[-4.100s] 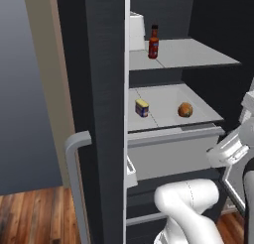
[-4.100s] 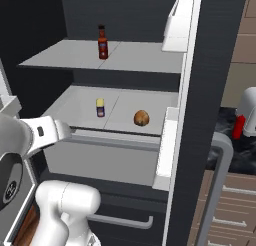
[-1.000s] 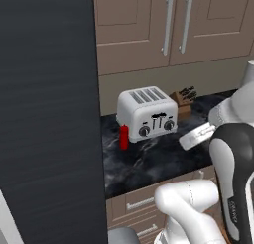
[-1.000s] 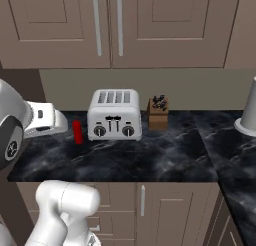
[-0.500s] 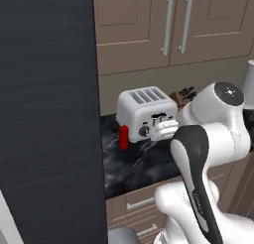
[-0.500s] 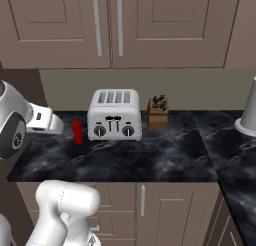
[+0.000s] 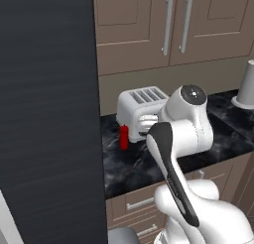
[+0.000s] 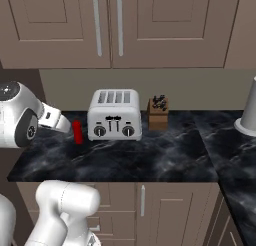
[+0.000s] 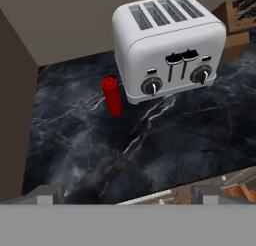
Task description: Place the condiment bottle and ketchup from the counter to the top shelf of the fridge. If the existing items in the fridge are on the top shelf, move them to other shelves.
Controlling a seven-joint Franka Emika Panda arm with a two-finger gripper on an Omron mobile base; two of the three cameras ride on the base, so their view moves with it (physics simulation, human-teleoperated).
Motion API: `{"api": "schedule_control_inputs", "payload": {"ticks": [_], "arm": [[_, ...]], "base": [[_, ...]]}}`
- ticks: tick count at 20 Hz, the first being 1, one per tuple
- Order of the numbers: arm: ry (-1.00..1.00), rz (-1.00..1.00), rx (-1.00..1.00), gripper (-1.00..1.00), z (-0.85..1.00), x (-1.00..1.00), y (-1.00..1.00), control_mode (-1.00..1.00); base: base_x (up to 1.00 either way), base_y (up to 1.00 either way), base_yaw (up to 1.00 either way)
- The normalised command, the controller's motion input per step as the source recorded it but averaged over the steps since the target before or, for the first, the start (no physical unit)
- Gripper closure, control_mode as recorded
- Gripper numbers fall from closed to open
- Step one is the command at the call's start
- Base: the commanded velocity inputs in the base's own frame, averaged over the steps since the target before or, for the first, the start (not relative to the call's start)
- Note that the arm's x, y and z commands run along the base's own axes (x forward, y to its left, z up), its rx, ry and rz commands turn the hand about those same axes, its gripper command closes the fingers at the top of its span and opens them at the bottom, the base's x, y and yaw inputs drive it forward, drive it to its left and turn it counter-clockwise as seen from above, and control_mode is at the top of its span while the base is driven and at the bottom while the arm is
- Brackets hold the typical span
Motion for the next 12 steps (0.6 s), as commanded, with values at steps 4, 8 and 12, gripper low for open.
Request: {"api": "schedule_control_inputs", "payload": {"ticks": [4,8,12], "arm": [[0.08,-0.04,0.0,-1.0,-0.57,0.18,0.06,-1.0],[0.01,-0.06,0.0,-1.0,-0.36,0.15,0.37,-1.0],[0.0,-0.08,0.0,-1.0,-0.22,0.36,0.38,-1.0]], "base": [[0.0,0.0,0.0],[0.0,0.0,0.0],[0.0,0.0,0.0]]}}
